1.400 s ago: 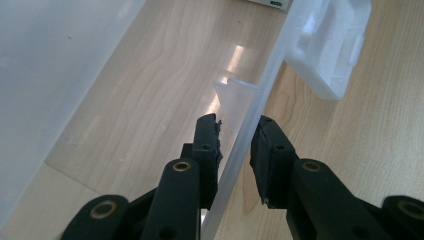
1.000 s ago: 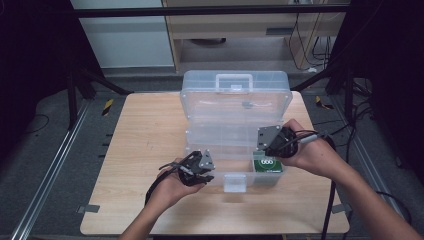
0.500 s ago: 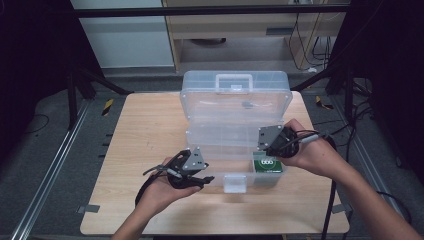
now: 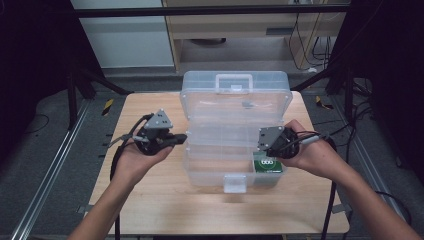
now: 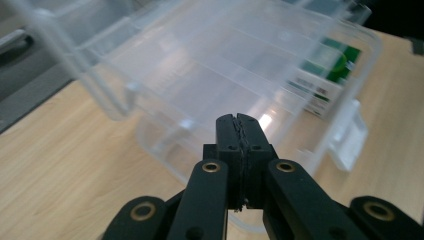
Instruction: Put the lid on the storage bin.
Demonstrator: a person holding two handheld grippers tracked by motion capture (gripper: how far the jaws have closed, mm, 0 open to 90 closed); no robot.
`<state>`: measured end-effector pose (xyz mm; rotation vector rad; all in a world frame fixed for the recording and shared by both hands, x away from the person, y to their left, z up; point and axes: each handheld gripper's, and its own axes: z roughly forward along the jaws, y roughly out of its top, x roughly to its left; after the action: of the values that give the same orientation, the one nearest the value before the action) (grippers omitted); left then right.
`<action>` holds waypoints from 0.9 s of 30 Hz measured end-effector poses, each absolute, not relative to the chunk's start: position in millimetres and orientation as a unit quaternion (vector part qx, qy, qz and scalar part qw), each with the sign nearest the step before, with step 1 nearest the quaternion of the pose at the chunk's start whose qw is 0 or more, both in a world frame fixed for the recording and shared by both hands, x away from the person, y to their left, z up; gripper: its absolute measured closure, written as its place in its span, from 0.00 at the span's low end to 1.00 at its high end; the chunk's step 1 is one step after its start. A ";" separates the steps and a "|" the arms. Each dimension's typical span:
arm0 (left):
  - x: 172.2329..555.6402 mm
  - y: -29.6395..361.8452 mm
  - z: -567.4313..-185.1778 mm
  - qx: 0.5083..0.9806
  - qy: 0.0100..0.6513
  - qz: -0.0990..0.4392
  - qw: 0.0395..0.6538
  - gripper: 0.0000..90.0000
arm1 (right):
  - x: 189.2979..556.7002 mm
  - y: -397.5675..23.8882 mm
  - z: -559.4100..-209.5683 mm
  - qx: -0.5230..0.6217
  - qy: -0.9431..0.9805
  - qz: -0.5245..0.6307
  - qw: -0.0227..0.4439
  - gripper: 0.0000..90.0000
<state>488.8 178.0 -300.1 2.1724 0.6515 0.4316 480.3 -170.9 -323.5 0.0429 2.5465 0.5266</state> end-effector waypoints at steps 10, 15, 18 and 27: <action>524.6 171.7 -291.0 0.842 0.296 0.164 0.419 1.00 | 478.0 -171.1 -324.9 0.018 0.942 0.195 0.274 0.91; 534.5 170.6 -289.7 0.832 0.312 0.153 0.432 1.00 | 477.2 -171.1 -325.6 0.016 0.941 0.196 0.274 0.91; 538.7 171.8 -290.5 0.828 0.319 0.150 0.436 1.00 | 477.2 -171.1 -325.8 0.014 0.941 0.196 0.274 0.91; 548.1 172.1 -287.1 0.825 0.327 0.144 0.438 1.00 | 475.3 -170.2 -326.8 0.014 0.941 0.192 0.277 0.91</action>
<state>548.1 172.1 -287.1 2.0498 0.8138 0.3590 475.3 -170.2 -326.8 0.0387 2.5283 0.5161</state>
